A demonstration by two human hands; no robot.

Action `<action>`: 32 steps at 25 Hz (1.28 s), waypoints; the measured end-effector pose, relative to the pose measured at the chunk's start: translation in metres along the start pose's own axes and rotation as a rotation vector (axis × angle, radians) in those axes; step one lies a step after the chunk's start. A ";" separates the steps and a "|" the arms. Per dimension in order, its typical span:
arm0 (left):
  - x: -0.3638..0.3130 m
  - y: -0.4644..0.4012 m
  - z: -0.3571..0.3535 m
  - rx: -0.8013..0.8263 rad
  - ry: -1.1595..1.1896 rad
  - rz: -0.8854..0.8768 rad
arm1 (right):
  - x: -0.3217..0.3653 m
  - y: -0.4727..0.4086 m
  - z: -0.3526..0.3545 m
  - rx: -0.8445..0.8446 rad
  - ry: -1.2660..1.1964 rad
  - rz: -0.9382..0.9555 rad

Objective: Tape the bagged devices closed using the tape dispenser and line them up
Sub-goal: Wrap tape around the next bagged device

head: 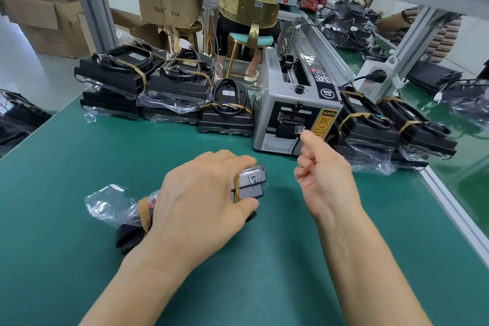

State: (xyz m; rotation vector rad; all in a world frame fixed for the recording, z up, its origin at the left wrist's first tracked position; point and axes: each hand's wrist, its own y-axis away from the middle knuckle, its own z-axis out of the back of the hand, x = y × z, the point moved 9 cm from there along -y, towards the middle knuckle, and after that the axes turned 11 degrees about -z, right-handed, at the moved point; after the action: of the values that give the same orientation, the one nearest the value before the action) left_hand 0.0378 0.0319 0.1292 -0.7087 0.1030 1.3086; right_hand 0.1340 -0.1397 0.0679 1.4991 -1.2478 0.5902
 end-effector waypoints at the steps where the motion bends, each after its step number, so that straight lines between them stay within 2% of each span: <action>1: 0.000 0.000 0.001 -0.001 0.002 0.003 | -0.002 0.007 -0.002 0.055 -0.026 -0.024; 4: 0.000 -0.001 0.000 0.006 0.006 0.014 | -0.010 0.032 -0.011 0.200 0.071 -0.043; 7: -0.002 -0.002 0.000 0.002 0.002 0.020 | -0.015 0.059 -0.019 0.237 0.257 0.024; 13: -0.005 0.001 0.005 -0.071 -0.005 0.022 | -0.016 0.081 -0.015 0.150 0.269 0.121; 24: -0.008 0.002 0.006 -0.075 -0.002 0.015 | -0.034 0.080 -0.015 0.093 0.198 0.099; 32: -0.005 0.002 0.000 -0.011 0.007 0.029 | -0.035 0.078 -0.012 0.040 0.214 0.116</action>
State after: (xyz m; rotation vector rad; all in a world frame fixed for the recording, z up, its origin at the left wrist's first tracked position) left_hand 0.0351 0.0283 0.1307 -0.7236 0.1121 1.3352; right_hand 0.0541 -0.1078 0.0734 1.3636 -1.1668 0.8341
